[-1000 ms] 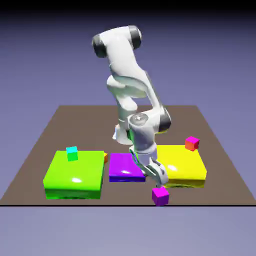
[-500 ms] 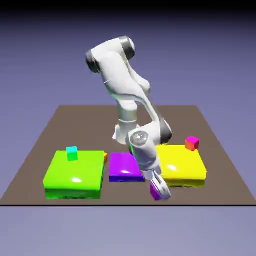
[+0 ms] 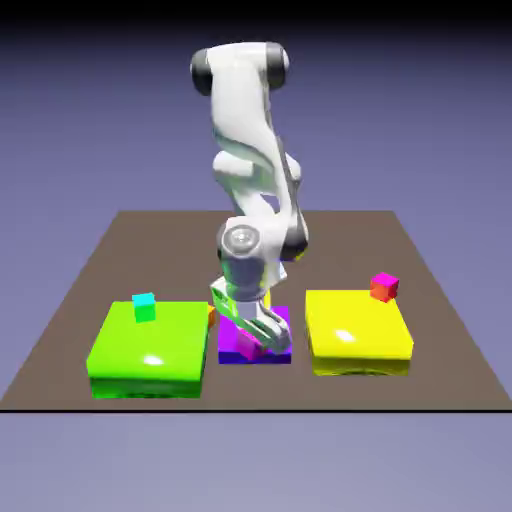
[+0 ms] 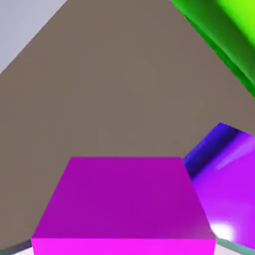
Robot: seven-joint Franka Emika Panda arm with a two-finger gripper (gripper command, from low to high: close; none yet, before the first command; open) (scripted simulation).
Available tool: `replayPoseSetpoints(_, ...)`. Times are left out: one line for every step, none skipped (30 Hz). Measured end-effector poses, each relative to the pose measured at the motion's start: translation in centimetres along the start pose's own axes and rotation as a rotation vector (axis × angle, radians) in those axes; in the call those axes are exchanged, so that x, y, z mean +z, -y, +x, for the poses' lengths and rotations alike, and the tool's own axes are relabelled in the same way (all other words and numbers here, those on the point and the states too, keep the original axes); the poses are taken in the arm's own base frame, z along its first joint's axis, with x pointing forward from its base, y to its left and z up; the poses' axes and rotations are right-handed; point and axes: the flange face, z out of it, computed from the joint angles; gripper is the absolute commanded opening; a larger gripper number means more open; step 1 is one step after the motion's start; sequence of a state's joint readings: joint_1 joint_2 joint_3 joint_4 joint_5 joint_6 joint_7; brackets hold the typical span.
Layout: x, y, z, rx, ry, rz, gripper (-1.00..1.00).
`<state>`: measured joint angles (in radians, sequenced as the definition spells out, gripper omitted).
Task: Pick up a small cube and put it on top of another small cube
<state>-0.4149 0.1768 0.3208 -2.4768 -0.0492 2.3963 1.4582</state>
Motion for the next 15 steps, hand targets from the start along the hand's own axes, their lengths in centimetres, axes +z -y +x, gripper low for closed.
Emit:
replayPoseSetpoints(-0.2,-0.8,0.7,-0.026,-0.007,-0.006,-1.0)
replayPoseSetpoints(-0.4,-1.6,1.4,-0.051,-0.012,-0.012,-1.0)
replayPoseSetpoints(-0.6,-2.5,2.1,-0.076,-0.015,-0.018,-1.0)
replayPoseSetpoints(-0.7,-3.4,2.9,-0.097,-0.016,-0.023,-1.0)
replayPoseSetpoints(-0.9,-4.3,3.7,-0.118,-0.017,-0.028,-1.0)
replayPoseSetpoints(-1.0,-5.3,4.4,-0.139,-0.016,-0.033,-1.0)
replayPoseSetpoints(-1.1,-6.2,5.2,-0.16,-0.013,-0.037,-1.0)
replayPoseSetpoints(-1.3,-7.2,5.8,-0.181,-0.009,-0.041,-1.0)
replayPoseSetpoints(-1.3,-8.2,6.4,-0.204,-0.003,-0.044,-1.0)
replayPoseSetpoints(-1.4,-9.2,6.8,-0.229,0.004,-0.045,-1.0)
replayPoseSetpoints(-1.4,-10.1,7.2,-0.255,0.012,-0.046,-1.0)
replayPoseSetpoints(-1.4,-11.0,7.6,-0.282,0.022,-0.046,-1.0)
replayPoseSetpoints(-1.4,-12.0,8.0,-0.306,0.034,-0.044,-1.0)
replayPoseSetpoints(-1.4,-13.0,8.3,-0.332,0.048,-0.041,-1.0)
replayPoseSetpoints(-1.3,-13.9,8.6,-0.358,0.063,-0.037,-1.0)
